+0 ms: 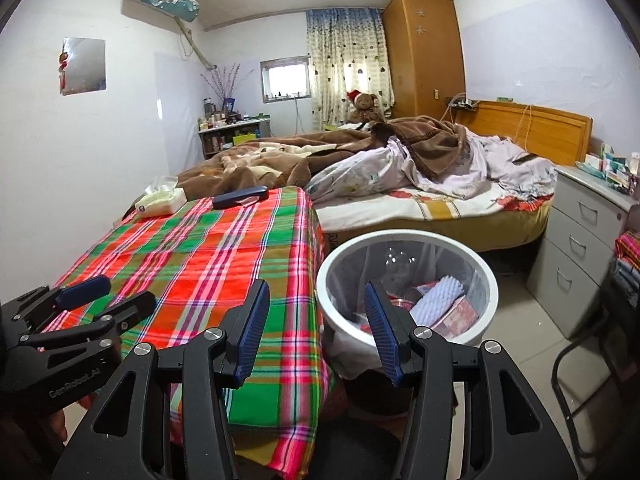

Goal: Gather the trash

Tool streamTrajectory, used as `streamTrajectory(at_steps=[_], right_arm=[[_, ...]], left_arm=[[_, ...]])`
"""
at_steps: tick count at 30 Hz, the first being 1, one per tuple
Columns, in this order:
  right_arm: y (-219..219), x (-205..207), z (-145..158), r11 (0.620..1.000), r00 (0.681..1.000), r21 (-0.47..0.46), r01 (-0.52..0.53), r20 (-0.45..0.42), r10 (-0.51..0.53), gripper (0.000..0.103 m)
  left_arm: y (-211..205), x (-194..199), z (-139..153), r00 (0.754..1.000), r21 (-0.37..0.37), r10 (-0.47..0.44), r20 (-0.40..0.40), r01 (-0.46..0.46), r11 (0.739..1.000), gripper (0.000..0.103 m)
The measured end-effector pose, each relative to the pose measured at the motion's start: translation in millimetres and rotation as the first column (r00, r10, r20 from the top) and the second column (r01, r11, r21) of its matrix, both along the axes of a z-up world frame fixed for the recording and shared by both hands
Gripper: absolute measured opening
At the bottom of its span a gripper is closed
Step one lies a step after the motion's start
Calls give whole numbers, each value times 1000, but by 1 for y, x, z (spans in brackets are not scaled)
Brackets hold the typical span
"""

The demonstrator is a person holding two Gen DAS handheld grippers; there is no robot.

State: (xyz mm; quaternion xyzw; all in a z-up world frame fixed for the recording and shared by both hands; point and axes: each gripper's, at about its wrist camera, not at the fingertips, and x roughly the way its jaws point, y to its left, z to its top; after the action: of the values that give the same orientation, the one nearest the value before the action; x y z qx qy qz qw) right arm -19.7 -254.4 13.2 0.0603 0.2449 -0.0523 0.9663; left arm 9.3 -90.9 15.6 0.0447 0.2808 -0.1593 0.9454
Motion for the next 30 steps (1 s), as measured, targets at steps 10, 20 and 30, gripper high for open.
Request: streamTrajectory(at_steps=[10,20,30], right_arm=[[9,-6,-2,1000,1000,-12,-10,0,10,51],[11,-10,-1,1000,1000,-17,6,8,-6,51],[12,-10,0,1000,1000,-17,10,8,-9,51]], left_arm=[[2,-12,2,1000,-10,-6,19,6,1000,64],[-1,-16,6,1000,-18,-11,23,12,1000,64],[3,-17,9,1000,-22,-4,27,4,1000,64]])
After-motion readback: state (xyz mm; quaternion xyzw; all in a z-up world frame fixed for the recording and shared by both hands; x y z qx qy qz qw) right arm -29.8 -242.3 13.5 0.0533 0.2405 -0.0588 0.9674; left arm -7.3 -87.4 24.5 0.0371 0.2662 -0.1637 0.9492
